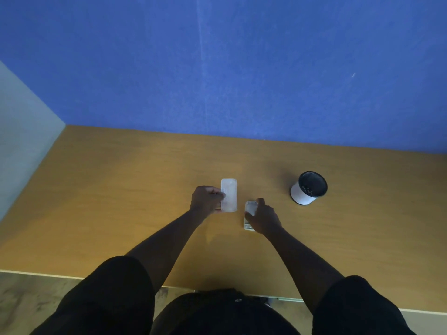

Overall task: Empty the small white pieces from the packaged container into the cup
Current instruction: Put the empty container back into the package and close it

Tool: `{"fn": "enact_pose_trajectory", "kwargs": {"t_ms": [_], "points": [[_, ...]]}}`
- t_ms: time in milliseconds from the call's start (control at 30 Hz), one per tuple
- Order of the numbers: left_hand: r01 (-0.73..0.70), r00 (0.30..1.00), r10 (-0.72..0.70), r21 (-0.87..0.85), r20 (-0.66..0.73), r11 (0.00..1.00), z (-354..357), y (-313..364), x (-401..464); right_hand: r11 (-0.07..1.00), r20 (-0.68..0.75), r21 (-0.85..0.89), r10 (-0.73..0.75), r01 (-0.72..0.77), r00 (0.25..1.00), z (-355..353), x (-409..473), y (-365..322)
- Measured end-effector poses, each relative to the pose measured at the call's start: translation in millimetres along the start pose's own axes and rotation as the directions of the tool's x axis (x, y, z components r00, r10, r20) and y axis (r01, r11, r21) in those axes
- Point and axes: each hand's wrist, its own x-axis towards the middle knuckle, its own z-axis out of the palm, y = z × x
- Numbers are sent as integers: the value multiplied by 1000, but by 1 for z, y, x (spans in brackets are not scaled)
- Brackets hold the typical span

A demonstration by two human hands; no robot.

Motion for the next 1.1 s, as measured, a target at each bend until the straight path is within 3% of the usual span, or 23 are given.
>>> {"fn": "enact_pose_trajectory", "kwargs": {"t_ms": [200,367,500,667,800,1100], "points": [[19,999,-18,-44,43,999,-10,-7,1,991,-24,124,58,-55,998,2,-1,-3],[18,999,-18,-12,44,1000,-13,-12,5,945,-43,324,70,-53,997,-9,-7,-9],[20,998,-21,19,61,1000,-13,-12,6,848,-51,530,71,-33,996,-20,-11,-21],[51,996,-51,7,70,999,-5,-11,7,689,78,724,-51,-22,996,-29,-20,-39],[96,990,-88,-70,108,993,1,-4,-1,660,105,751,-76,-29,992,-31,-19,-46],[91,987,-76,-97,141,991,9,10,-14,769,94,639,-78,0,992,-45,-21,-49]]}}
